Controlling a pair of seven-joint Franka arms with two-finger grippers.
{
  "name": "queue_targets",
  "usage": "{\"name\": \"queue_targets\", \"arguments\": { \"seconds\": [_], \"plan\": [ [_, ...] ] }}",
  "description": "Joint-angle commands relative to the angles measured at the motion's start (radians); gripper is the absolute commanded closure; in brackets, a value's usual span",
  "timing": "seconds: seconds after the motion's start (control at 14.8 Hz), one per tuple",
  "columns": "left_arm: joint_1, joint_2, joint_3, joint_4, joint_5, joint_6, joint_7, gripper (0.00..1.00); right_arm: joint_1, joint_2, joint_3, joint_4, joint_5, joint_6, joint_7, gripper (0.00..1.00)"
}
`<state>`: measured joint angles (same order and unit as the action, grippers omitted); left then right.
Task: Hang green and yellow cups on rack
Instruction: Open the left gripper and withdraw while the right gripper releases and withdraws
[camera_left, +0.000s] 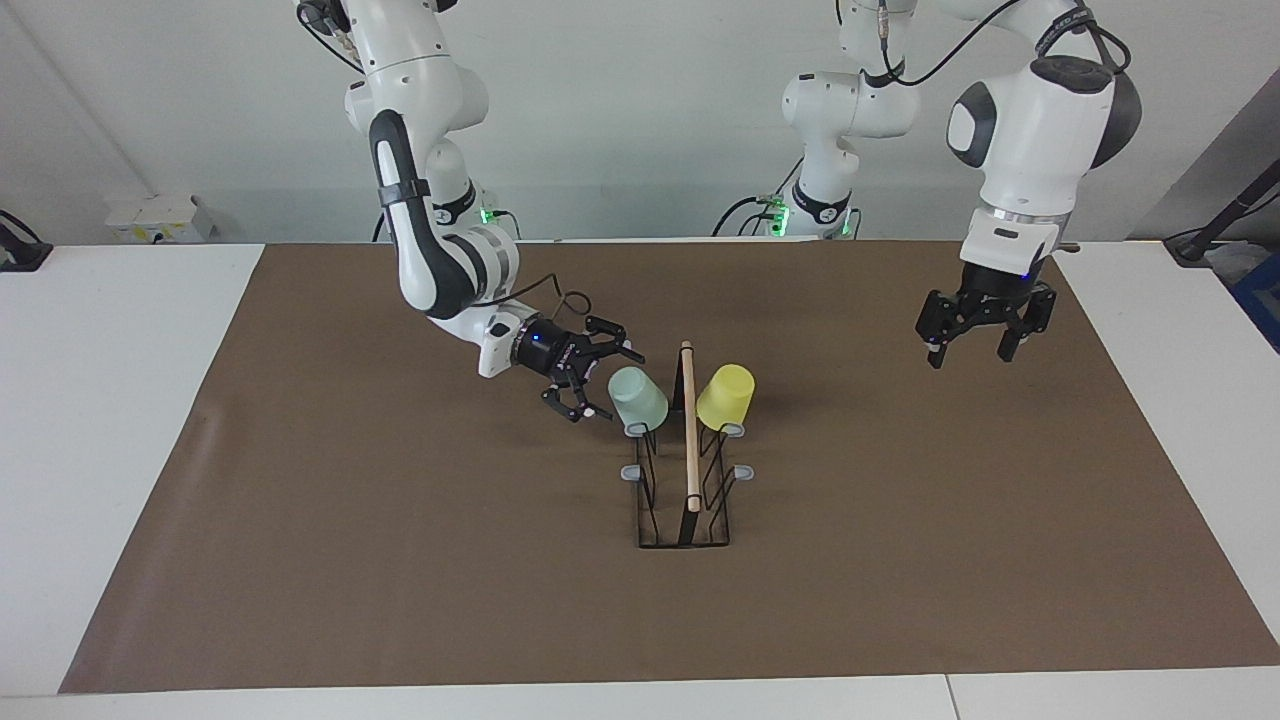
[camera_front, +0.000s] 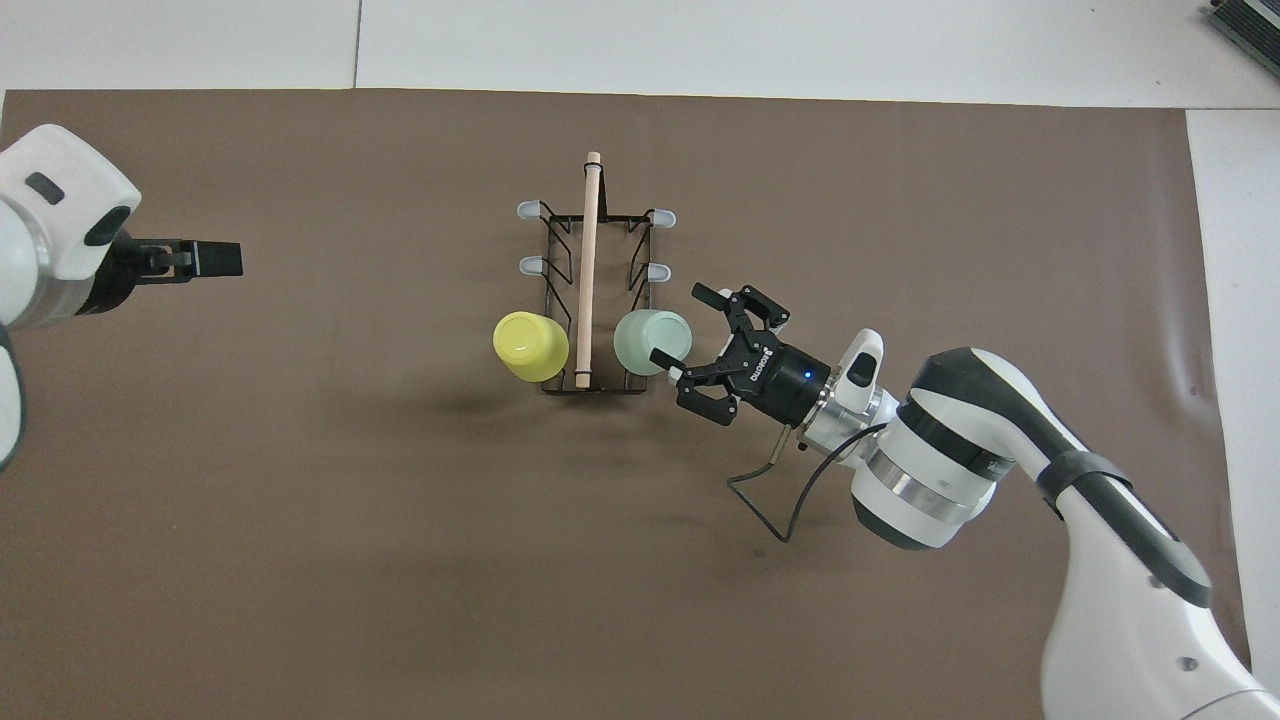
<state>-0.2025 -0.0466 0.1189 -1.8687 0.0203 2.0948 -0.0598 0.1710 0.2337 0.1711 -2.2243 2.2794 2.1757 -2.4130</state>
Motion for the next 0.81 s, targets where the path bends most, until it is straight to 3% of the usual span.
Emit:
{"name": "queue_targets", "arguments": {
  "seconds": [0.0,0.2,0.75],
  "plan": [
    [0.047,0.017,-0.004,0.097,-0.065,-0.146,0.115,0.0,-0.069,-0.103,0.008,-0.012,-0.16,0.096,0.012,0.0],
    [0.052,0.03,-0.002,0.207,-0.059,-0.31,0.22,0.0,-0.164,-0.128,0.007,-0.006,-0.37,0.087,0.032,0.0],
    [0.066,0.03,-0.048,0.293,-0.04,-0.527,0.281,0.0,-0.444,-0.099,0.005,0.115,-1.172,0.036,0.035,0.0]
  ]
}}
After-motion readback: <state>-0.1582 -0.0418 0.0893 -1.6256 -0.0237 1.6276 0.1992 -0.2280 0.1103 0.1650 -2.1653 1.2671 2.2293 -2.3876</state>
